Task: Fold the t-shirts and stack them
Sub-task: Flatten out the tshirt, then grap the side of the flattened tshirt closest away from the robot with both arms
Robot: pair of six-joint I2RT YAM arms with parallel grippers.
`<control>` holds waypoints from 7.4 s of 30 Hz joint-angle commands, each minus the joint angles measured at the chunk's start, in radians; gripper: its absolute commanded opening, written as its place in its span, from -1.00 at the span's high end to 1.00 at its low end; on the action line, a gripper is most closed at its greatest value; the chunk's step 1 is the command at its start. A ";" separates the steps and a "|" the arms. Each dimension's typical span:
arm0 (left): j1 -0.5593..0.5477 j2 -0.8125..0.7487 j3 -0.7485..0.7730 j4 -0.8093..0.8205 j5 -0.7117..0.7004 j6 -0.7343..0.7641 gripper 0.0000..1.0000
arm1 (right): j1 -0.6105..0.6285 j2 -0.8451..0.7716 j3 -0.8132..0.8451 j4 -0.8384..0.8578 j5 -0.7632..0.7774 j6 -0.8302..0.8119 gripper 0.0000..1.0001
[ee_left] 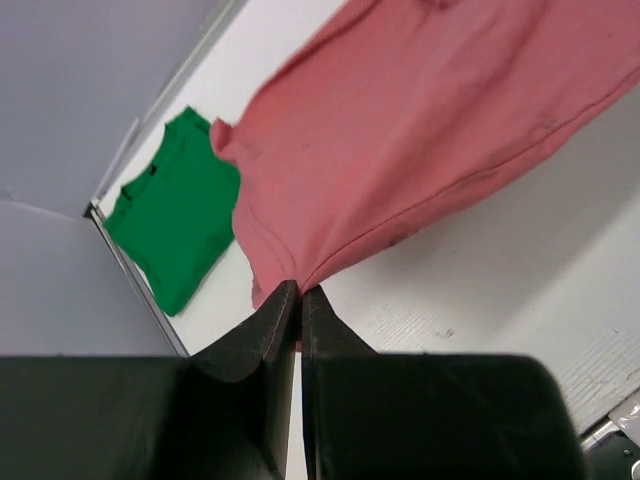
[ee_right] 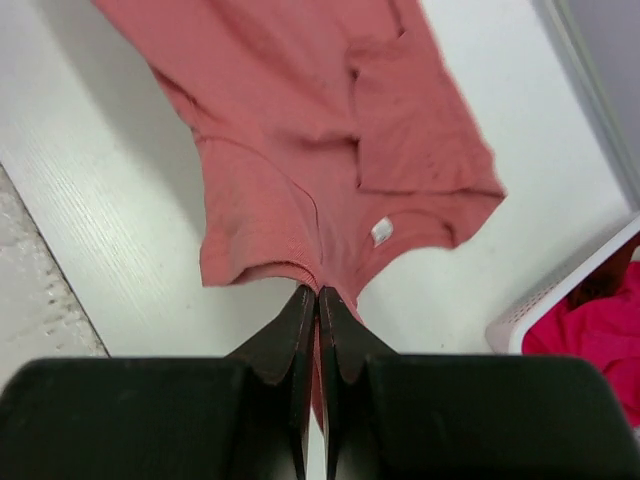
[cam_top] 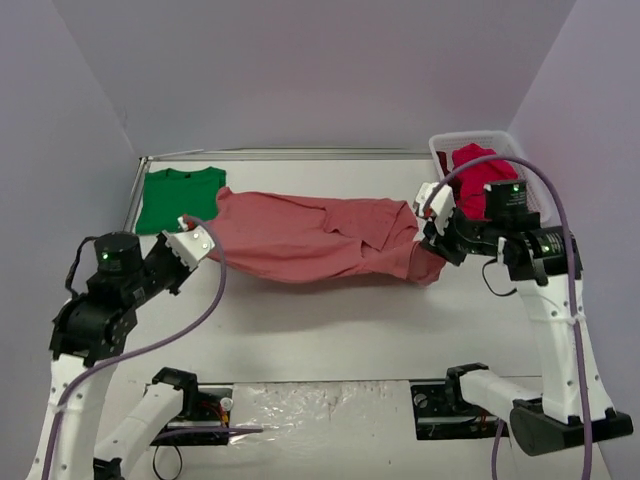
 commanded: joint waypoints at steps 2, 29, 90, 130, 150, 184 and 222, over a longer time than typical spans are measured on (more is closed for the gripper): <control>0.009 0.015 0.117 -0.107 0.115 0.020 0.95 | 0.004 0.008 0.181 -0.132 -0.141 0.040 1.00; 0.050 0.908 1.053 0.209 -0.122 -0.307 0.95 | -0.119 0.794 1.182 0.391 0.135 0.386 1.00; 0.067 0.761 1.074 0.140 -0.118 -0.249 0.95 | -0.202 0.497 0.969 0.437 0.092 0.422 1.00; 0.075 0.717 0.179 0.317 0.077 -0.218 -0.61 | -0.148 0.545 0.081 0.376 0.142 0.224 1.00; 0.079 0.812 0.136 0.441 0.040 -0.249 -0.64 | -0.028 1.257 0.610 0.353 0.434 0.373 1.00; 0.121 0.808 0.039 0.490 -0.029 -0.293 -0.67 | 0.123 1.660 1.145 0.432 0.572 0.294 1.00; -0.203 0.047 -0.712 0.374 -0.399 0.313 -0.60 | -0.278 -0.230 -0.389 0.359 0.259 0.303 -0.60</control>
